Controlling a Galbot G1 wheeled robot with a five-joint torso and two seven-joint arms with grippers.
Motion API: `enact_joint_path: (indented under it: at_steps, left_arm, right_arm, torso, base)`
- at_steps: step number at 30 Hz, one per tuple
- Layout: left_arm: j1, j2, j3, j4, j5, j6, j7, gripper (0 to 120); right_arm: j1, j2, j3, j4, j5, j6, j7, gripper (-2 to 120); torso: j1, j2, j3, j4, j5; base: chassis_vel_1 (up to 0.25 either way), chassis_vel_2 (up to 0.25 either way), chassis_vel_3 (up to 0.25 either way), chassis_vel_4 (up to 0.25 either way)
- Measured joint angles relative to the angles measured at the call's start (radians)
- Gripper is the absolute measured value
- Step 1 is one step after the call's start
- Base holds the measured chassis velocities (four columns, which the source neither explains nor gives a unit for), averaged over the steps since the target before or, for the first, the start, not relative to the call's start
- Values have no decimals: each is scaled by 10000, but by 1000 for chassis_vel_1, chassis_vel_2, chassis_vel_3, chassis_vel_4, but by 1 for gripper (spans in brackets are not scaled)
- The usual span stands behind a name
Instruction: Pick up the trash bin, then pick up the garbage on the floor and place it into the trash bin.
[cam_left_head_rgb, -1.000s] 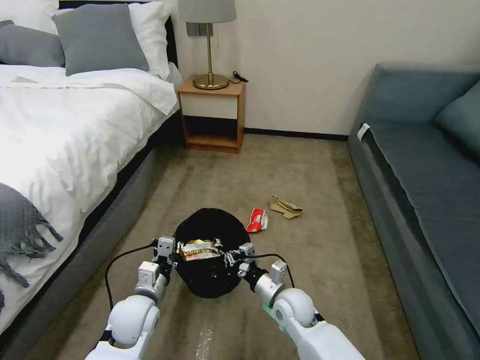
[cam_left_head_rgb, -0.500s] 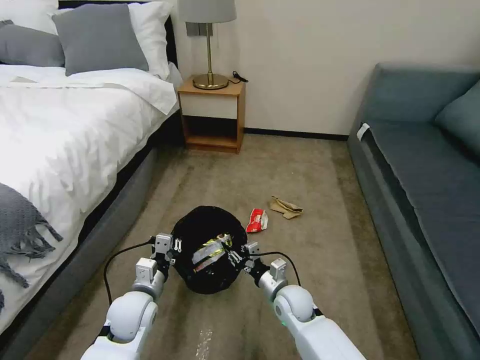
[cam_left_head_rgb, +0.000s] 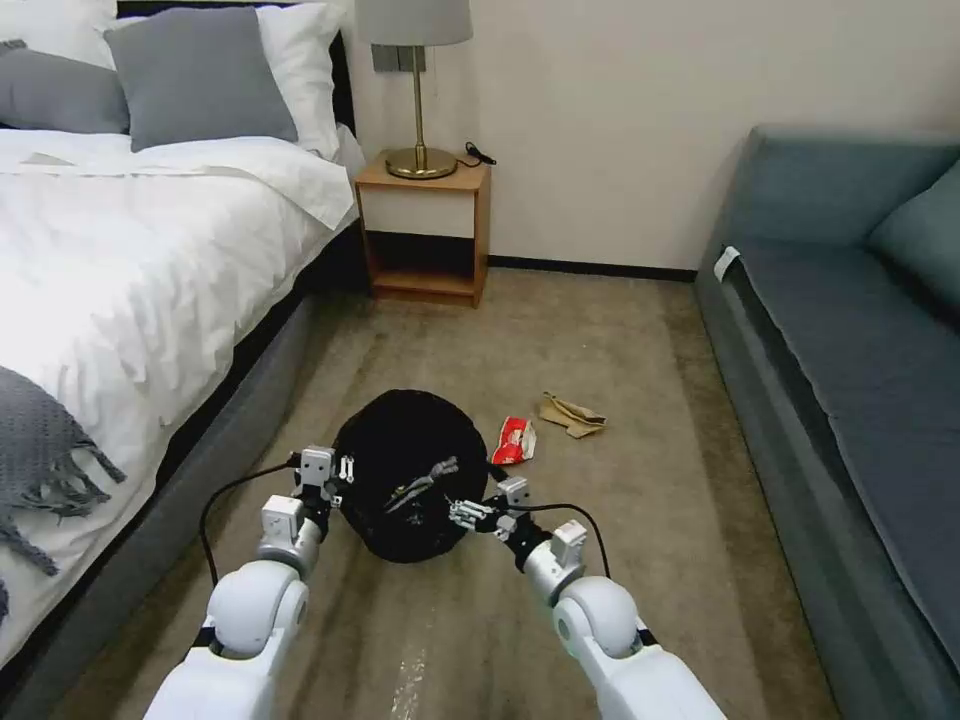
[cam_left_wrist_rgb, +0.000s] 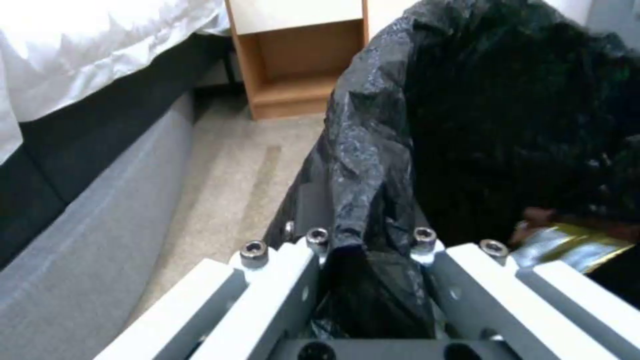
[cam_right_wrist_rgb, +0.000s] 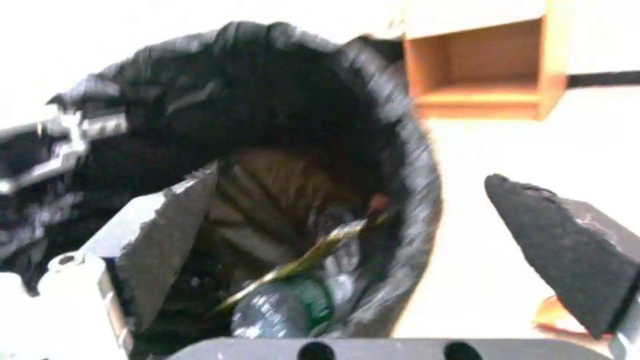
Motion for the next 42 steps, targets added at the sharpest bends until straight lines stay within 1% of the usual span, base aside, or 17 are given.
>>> enact_joint_path:
  at_steps: [9, 12, 14, 16, 17, 19, 20, 23, 27, 31, 34, 42]
  left_arm:
    - [147, 32, 23, 9, 19, -147, 7, 4]
    - [273, 88, 45, -110, 39, -224, 15, 4]
    - [301, 98, 46, -137, 43, -244, 22, 4]
    - [441, 137, 35, -231, 54, -322, 51, 4]
    - [441, 137, 35, -231, 54, -322, 51, 4]
    - [656, 170, -80, -344, 57, -447, 73, 4]
    - [656, 170, -80, -344, 57, -447, 73, 4]
    - [1032, 254, -224, -545, 35, -620, 158, 4]
    - [1226, 318, -260, -679, 21, -655, 192, 4]
    - [1516, 360, -314, -873, 12, -681, 201, 4]
    - [1610, 379, -392, -944, 11, -708, 201, 4]
    - [1810, 414, -527, -1100, 4, -770, 197, 4]
  right_arm:
    - [-706, 281, 646, 755, 42, 471, 96, 100]
    - [-1198, 401, 903, 1364, 40, 721, 415, 100]
    - [-1291, 413, 943, 1490, 38, 737, 494, 100]
    - [-1647, 449, 1131, 1976, -29, 760, 827, 100]
    - [-1647, 449, 1131, 1976, -29, 760, 827, 100]
    - [-2133, 419, 1404, 2443, -221, 761, 1240, 100]
    - [-2133, 419, 1404, 2443, -221, 761, 1240, 100]
    - [-3033, 213, 2146, 3044, -505, 824, 1651, 100]
    - [-3393, 127, 2534, 3093, -688, 914, 1988, 100]
    - [-3686, 94, 3105, 2744, -966, 1042, 2534, 100]
    - [-3731, 60, 3289, 2509, -1049, 1005, 2814, 100]
    - [-3951, -39, 3433, 2042, -1063, 859, 2917, 100]
  torso:
    - [0, 1, 0, 0, 0]
    - [0, 1, 0, 1, 0]
    - [0, 0, 0, 0, 0]
    - [0, 0, 0, 1, 1]
    - [0, 0, 0, 1, 1]
    - [0, 0, -1, 0, 1]
    - [0, 0, -1, 0, 1]
    - [-1, 1, -1, 1, 0]
    - [-1, 0, -1, 0, 2]
    - [-1, 0, -1, 0, 1]
    - [0, 0, -1, 0, 2]
    - [-1, 0, -1, 0, 0]
  base:
    - [0, 0, 0, 0]
    - [0, 0, 0, 0]
    - [0, 0, 0, 0]
    - [0, 0, 0, 0]
    - [0, 0, 0, 0]
    - [0, 0, 0, 0]
    - [0, 0, 0, 0]
    - [0, 0, 0, 0]
    - [0, 0, 0, 0]
    - [0, 0, 0, 0]
    - [0, 0, 0, 0]
    - [0, 0, 0, 0]
